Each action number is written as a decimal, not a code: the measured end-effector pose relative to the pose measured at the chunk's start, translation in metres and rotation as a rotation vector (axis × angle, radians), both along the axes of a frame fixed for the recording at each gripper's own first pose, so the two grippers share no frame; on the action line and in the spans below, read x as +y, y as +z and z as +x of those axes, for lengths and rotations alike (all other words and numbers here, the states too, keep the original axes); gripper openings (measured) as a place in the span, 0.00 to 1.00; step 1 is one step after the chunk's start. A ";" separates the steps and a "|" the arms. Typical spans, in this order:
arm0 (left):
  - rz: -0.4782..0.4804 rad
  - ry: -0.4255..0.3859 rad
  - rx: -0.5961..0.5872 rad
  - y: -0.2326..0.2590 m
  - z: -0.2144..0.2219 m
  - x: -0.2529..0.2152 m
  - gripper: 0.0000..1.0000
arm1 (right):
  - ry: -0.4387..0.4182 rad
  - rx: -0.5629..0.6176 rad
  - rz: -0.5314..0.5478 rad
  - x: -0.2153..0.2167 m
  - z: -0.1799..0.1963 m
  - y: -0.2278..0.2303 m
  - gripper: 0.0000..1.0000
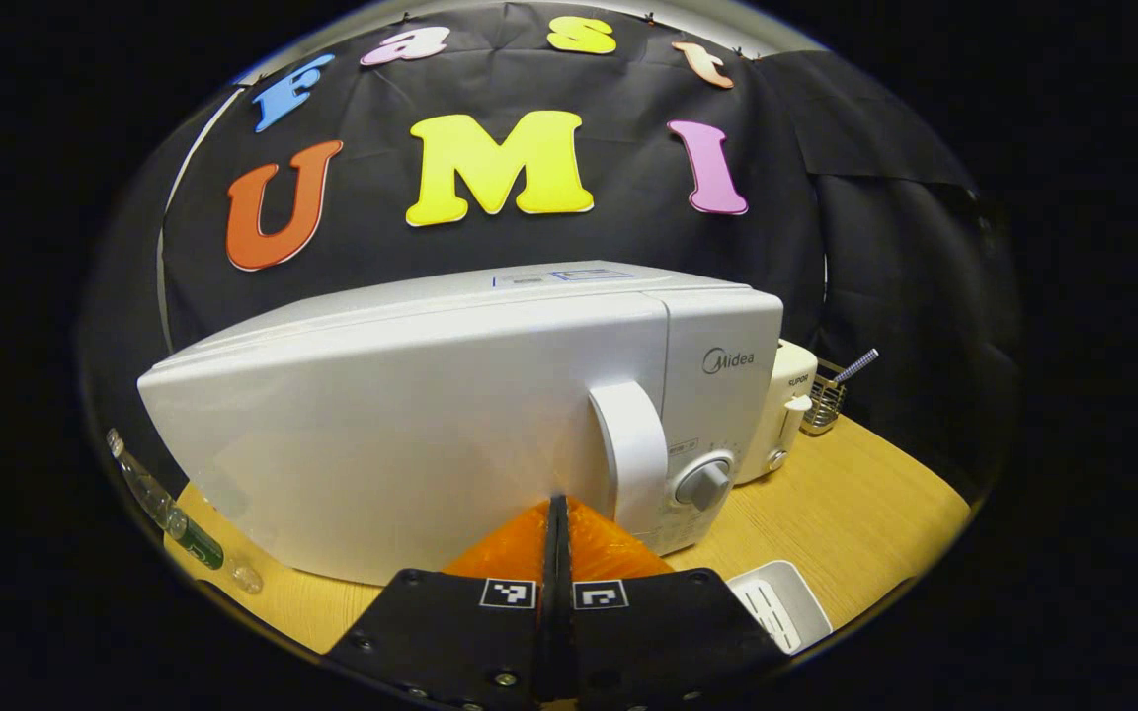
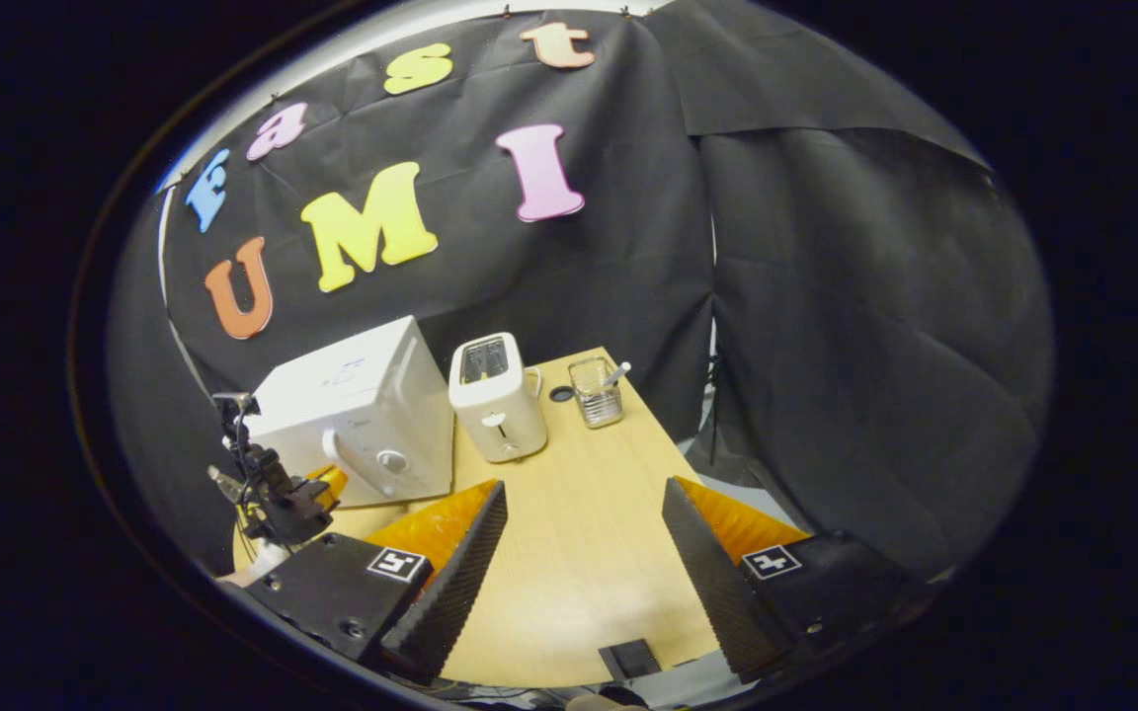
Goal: Open the microwave oven with the left hand, put the food in, and close the microwave oven.
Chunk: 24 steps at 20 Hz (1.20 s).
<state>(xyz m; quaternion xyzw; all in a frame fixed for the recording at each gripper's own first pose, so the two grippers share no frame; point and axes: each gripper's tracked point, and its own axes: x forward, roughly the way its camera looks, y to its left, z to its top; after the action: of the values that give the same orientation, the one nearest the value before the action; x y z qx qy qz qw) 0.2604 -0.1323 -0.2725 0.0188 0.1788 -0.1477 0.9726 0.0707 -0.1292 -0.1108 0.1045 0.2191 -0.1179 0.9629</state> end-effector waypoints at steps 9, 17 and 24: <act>0.038 0.027 -0.060 0.031 -0.038 0.035 0.29 | 0.036 -0.015 -0.012 0.019 0.003 -0.002 1.00; 0.042 0.110 -0.083 0.070 -0.112 0.085 0.95 | 0.080 -0.049 -0.066 0.061 -0.017 -0.001 1.00; 0.008 0.219 -0.146 0.168 -0.183 0.154 0.95 | 0.182 -0.162 -0.071 0.144 -0.027 0.029 1.00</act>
<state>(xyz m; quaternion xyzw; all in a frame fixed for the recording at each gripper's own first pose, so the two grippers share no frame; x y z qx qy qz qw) 0.0771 0.0214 -0.1042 0.0138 0.1091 -0.0381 0.9932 0.0437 0.0149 -0.0822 0.0591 0.1446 -0.0290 0.9873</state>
